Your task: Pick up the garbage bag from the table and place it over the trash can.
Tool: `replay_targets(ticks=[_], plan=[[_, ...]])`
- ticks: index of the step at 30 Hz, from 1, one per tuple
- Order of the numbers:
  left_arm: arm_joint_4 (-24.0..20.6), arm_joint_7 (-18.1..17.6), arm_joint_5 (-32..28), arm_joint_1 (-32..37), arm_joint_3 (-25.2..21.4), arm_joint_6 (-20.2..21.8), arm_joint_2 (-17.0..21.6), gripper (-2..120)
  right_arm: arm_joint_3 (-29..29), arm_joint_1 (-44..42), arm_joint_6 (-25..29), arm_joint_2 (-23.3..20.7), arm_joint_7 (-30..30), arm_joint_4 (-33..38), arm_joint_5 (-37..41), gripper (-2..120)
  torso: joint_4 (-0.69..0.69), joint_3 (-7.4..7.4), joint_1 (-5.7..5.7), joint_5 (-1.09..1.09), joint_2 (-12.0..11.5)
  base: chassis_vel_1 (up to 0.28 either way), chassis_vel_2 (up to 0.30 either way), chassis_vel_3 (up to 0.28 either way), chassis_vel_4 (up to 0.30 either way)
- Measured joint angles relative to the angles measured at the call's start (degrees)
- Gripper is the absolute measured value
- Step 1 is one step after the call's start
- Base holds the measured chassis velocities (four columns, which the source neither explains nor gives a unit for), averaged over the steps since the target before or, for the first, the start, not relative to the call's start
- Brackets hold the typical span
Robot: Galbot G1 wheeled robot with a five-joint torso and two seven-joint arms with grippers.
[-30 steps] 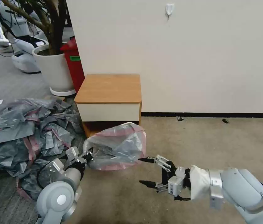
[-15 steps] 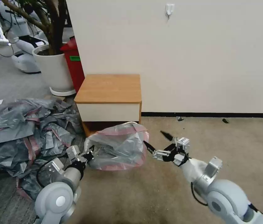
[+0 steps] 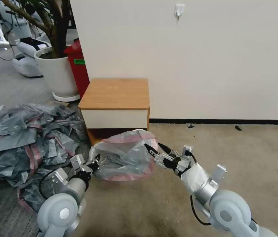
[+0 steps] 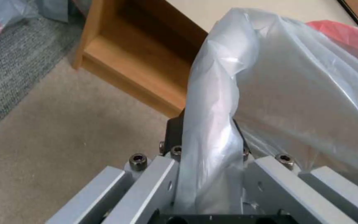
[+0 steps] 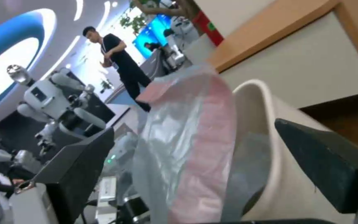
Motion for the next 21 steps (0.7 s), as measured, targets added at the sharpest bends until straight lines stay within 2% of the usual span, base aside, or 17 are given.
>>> replay_targets(ticks=[7, 9, 10, 14, 15, 19, 20, 21], plan=[[0.04, 0.27, 0.78, 0.53, 0.29, -0.05, -0.11, 4, -0.42, 0.39, 0.26, 0.37, -0.83, 0.09, -1.49, 86, 0.00, 0.00, 0.00, 0.00, 0.00, 0.000, 0.000, 0.000, 0.000], [0.04, 0.50, 0.99, 0.70, 0.35, -0.06, -0.12, 4, -0.42, 0.40, 0.39, 0.40, -1.20, 0.02, -2.10, 76, 0.00, 0.00, 0.00, 0.00, 0.00, 0.000, 0.000, 0.000, 0.000], [0.04, 0.50, 0.99, 0.70, 0.35, -0.06, -0.12, 4, -0.42, 0.40, 0.39, 0.40, -1.20, 0.02, -2.10, 76, 0.00, 0.00, 0.00, 0.00, 0.00, 0.000, 0.000, 0.000, 0.000], [0.00, 0.86, 1.04, 0.78, 0.35, -0.11, -0.11, 4, -0.35, 0.34, 0.68, 0.36, -1.57, -0.18, -2.90, 57, 0.00, 0.00, 0.00, 0.00, 0.00, 0.000, 0.000, 0.000, 0.000], [0.00, 0.86, 1.04, 0.78, 0.35, -0.11, -0.11, 4, -0.35, 0.34, 0.68, 0.36, -1.57, -0.18, -2.90, 57, 0.00, 0.00, 0.00, 0.00, 0.00, 0.000, 0.000, 0.000, 0.000], [-0.06, 1.45, 1.04, 1.11, 0.29, -0.12, 0.08, 4, -0.09, 0.50, 1.06, 0.22, -2.17, -0.29, -4.00, 39, 0.00, 0.00, 0.00, 0.01, 0.00, 0.000, 0.000, 0.000, 0.000], [-0.06, 1.45, 1.04, 1.11, 0.29, -0.12, 0.08, 4, -0.09, 0.50, 1.06, 0.22, -2.17, -0.29, -4.00, 39, 0.00, 0.00, 0.00, 0.01, 0.00, 0.000, 0.000, 0.000, 0.000], [-0.12, 1.57, 1.04, 1.20, 0.27, -0.12, 0.13, 4, 0.02, 0.51, 1.16, 0.10, -2.32, -0.30, -4.17, 34, 0.00, 0.00, 0.00, 0.01, 0.00, 0.000, 0.000, 0.000, 0.000]])
